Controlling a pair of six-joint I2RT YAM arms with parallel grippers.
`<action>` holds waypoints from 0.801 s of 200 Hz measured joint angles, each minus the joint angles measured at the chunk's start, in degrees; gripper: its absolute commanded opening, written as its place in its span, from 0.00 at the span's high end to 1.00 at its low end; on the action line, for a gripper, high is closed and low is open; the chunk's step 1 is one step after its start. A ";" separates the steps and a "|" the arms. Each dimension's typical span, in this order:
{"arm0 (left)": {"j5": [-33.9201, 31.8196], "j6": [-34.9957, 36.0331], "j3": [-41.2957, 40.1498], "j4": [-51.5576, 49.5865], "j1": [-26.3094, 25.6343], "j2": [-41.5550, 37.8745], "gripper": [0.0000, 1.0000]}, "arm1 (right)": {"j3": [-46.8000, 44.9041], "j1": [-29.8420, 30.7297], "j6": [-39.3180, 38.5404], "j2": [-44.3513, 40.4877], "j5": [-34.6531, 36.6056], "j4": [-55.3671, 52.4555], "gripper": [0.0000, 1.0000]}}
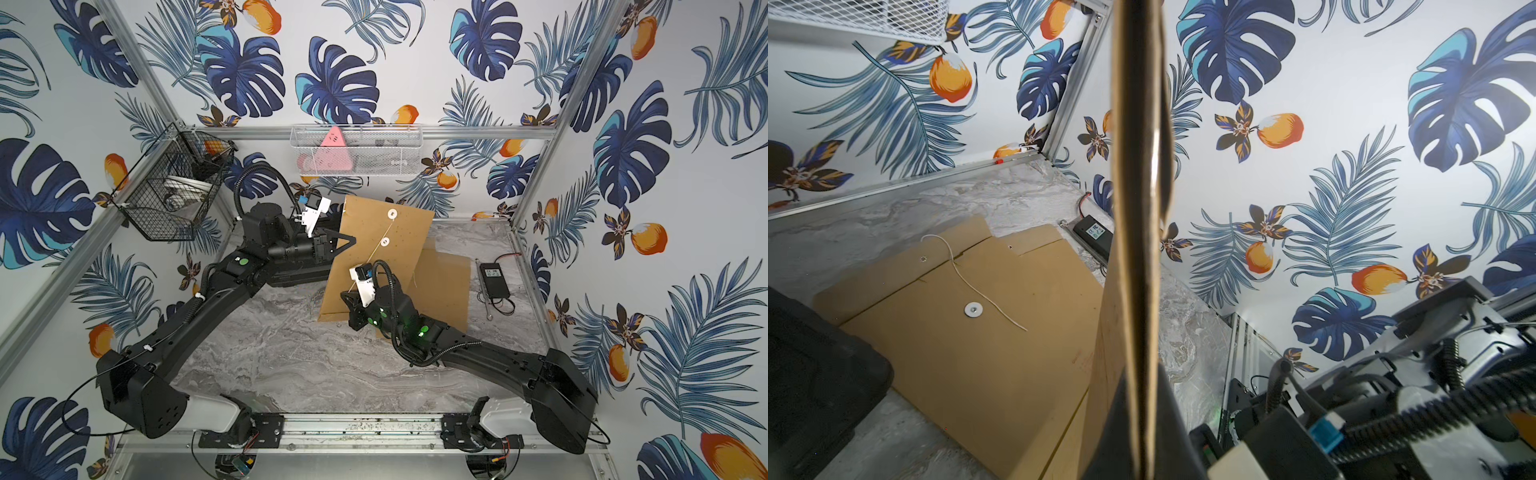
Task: Close the mouth of the file bag
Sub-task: Close the file bag.
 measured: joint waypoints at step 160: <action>8.76 -9.79 -3.52 11.08 0.33 -0.31 1.00 | -3.41 -6.43 1.18 -0.66 -1.18 1.86 1.00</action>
